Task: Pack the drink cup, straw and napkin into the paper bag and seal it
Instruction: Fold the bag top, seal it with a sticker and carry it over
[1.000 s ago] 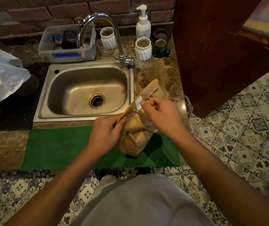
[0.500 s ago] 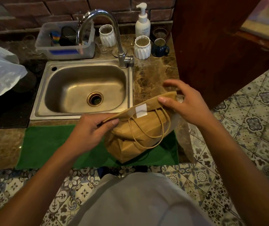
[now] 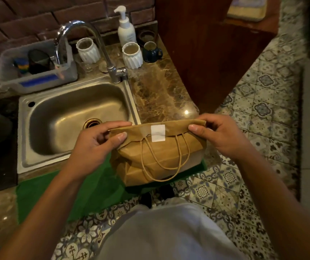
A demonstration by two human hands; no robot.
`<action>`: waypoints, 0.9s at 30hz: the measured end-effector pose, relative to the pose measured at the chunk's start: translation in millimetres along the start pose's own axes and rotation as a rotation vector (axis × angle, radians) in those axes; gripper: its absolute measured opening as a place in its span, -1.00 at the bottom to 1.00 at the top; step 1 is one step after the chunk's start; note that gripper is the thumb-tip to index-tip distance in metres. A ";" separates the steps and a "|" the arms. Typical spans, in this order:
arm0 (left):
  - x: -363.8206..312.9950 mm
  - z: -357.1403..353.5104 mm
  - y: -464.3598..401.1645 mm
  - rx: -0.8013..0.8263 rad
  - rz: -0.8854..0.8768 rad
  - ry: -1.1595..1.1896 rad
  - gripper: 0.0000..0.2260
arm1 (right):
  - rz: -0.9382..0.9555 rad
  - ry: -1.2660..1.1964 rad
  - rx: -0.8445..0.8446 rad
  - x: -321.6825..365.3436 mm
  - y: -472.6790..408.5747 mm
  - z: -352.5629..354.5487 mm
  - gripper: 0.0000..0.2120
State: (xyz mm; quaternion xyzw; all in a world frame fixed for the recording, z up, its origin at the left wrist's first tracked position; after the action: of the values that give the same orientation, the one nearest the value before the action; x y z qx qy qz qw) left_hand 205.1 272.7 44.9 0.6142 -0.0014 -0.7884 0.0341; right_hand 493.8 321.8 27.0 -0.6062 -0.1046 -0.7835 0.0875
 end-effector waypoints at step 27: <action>-61.6 -184.7 56.5 0.567 -0.338 -0.031 -0.83 | -0.102 1.008 -0.216 50.2 173.4 33.7 -0.59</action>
State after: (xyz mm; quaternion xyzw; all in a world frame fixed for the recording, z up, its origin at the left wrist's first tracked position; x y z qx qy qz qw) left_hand 401.9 227.0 61.8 0.5786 -0.1193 -0.7604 -0.2696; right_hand 558.4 163.4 93.8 -0.1532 0.0026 -0.9878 0.0258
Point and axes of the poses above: each hand's wrist, its own y-axis away from the middle knuckle, its own z-axis out of the back of the hand, x = y × z, the point moved 7 cm from there along -y, towards the middle knuckle, and after that the axes turned 8 degrees about -x, right-handed, at the moved point
